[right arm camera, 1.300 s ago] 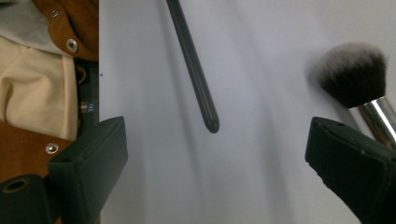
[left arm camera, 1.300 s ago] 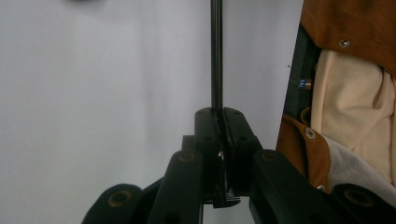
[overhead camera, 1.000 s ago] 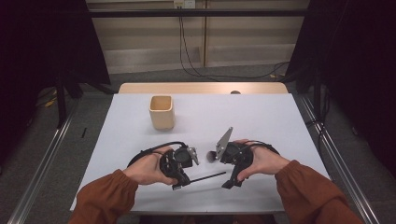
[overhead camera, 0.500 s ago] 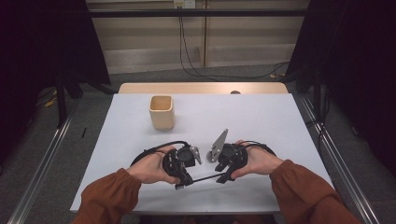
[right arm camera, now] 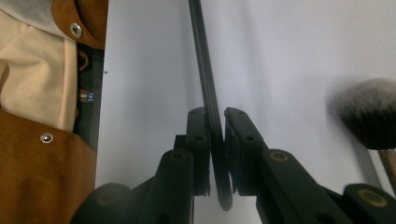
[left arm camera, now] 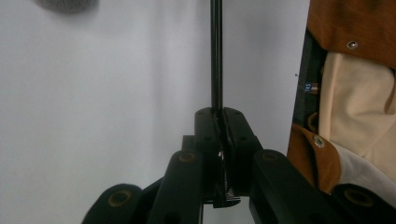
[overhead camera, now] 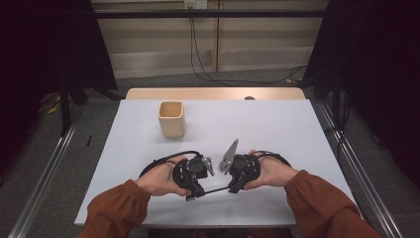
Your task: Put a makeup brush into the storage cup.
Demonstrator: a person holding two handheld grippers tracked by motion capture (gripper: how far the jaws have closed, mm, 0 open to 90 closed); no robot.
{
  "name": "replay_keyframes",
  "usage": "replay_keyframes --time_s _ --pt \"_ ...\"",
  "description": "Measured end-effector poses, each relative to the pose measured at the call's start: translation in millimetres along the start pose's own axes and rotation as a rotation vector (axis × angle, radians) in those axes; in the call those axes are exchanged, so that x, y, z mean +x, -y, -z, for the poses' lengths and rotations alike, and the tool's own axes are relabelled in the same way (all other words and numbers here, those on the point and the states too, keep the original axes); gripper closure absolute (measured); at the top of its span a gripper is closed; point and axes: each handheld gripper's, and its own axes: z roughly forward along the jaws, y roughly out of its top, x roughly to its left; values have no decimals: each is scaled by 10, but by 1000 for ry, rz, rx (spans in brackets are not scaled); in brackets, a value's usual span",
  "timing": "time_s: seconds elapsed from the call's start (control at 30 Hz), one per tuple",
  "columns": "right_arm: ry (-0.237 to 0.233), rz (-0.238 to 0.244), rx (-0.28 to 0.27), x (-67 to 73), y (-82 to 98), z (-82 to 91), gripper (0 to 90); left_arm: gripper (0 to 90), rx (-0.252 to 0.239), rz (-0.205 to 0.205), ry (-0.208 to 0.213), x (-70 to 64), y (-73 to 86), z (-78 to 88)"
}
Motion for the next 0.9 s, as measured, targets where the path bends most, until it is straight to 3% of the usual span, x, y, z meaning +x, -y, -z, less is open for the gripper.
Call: replay_keyframes --time_s 0.1,0.13,0.2,0.27,0.37,0.5,0.63,0.77,0.9 --pt "-4 8 0 23 -8 -5 839 856 8 -19 -8 -2 1 1" --pt "7 23 -3 19 -7 -7 843 856 -13 -1 -11 -13 7 -10" --pt "6 30 -10 27 -5 -11 846 856 -10 -7 -7 -6 10 -9" --pt "9 41 -22 32 -16 -14 854 856 -4 -31 -26 3 20 -13" --pt "2 37 -23 31 -17 -17 858 855 -18 -16 -15 15 43 -28" --pt "2 47 -21 33 -12 -20 861 850 -11 -35 -16 43 55 -26" --pt "9 41 -33 28 7 -2 861 827 -73 10 -11 66 68 4" --pt "3 32 -34 40 17 7 862 737 -93 4 -15 95 83 28" --pt "18 18 -49 33 35 12 861 561 -140 31 -45 106 111 8"
